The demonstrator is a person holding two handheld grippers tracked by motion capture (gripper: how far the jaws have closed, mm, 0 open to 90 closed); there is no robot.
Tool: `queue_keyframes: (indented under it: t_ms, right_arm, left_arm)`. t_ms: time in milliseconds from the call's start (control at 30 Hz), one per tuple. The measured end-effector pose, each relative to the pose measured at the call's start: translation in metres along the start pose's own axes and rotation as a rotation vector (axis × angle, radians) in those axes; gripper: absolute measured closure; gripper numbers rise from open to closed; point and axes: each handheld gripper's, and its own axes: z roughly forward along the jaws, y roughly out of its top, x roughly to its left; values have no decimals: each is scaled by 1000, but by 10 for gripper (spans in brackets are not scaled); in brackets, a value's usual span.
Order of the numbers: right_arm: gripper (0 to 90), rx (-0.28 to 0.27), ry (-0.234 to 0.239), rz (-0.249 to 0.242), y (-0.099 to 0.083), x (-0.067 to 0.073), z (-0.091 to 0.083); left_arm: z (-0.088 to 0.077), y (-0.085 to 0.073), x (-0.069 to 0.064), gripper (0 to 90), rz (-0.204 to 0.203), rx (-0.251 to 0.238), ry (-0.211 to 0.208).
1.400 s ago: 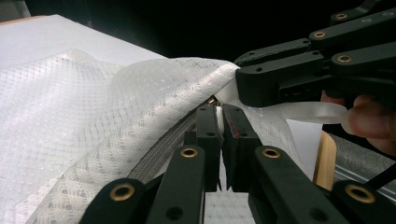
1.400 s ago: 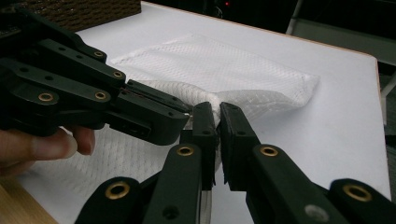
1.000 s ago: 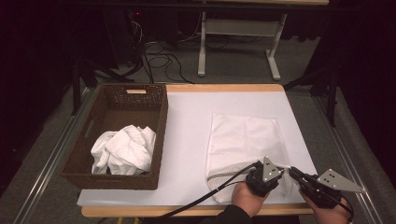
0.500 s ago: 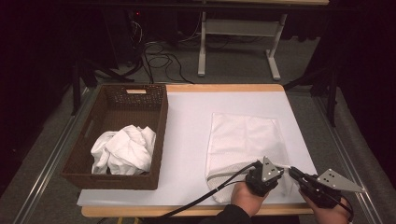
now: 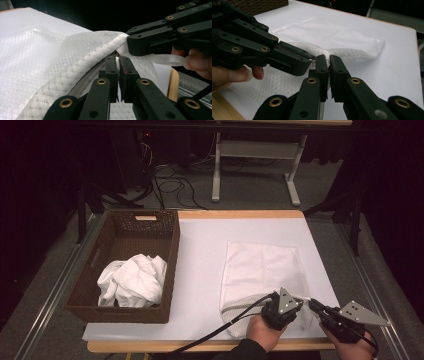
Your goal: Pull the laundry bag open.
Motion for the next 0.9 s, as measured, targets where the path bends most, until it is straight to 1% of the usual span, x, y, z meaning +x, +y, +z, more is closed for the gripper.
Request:
queue_keyframes:
  t_ms: [133, 167, 200, 233, 267, 300, 333, 367, 433, 533, 567, 600, 633, 667, 767, 867, 900]
  right_arm:
    - [876, 3, 4, -2, 0, 0, 1]
    - [878, -1, 0, -1, 0, 0, 0]
    - [878, -1, 0, -1, 0, 0, 0]
    - [878, -14, -4, 21, 1, -6, -3]
    - [878, -14, -4, 21, 1, -6, -3]
    - [879, -16, -10, 26, -1, -9, -5]
    - [878, -15, -13, 27, -1, -10, -5]
    - [878, -15, -13, 30, -1, -10, -5]
    - [878, -18, -12, 21, 0, -8, -4]
    - [877, -13, -8, 20, 0, -5, -4]
    - [877, -12, -2, 4, 0, -4, -3]
    - [877, -10, -3, 0, 0, -3, -2]
    - [877, -10, 5, 2, 0, -3, -2]
    - [877, -7, -2, -5, 0, -2, -2]
    - [877, -4, -1, 8, 0, -4, -2]
    - [877, -1, 1, 7, -1, -4, -1]
    - [877, 3, 9, 2, 0, -2, -1]
  left_arm:
    - [-1, -1, 0, 864, 8, 0, 3]
    - [-2, -2, 2, 864, 7, -1, 35]
    - [-2, -2, 2, 864, 7, -1, 35]
    - [-3, -3, 5, 864, -14, -4, 35]
    - [-5, -4, 8, 864, -30, 0, 29]
    - [-7, -4, 9, 864, -15, 3, 31]
    - [-7, -4, 9, 864, -15, 3, 31]
    - [-8, -4, 8, 864, -6, 5, 38]
    - [-9, -5, 10, 864, -13, 4, 37]
    - [-11, -6, 12, 863, -12, 8, 36]
    - [-13, -7, 13, 864, -7, 11, 39]
    - [-15, -8, 14, 864, -7, 12, 34]
    - [-16, -9, 15, 864, -4, 17, 44]
    - [-18, -10, 16, 864, -5, 16, 51]
    - [-25, -15, 23, 863, -27, 13, 55]
    - [-29, -17, 26, 864, -23, 16, 56]
    - [-32, -18, 26, 864, -12, 19, 58]
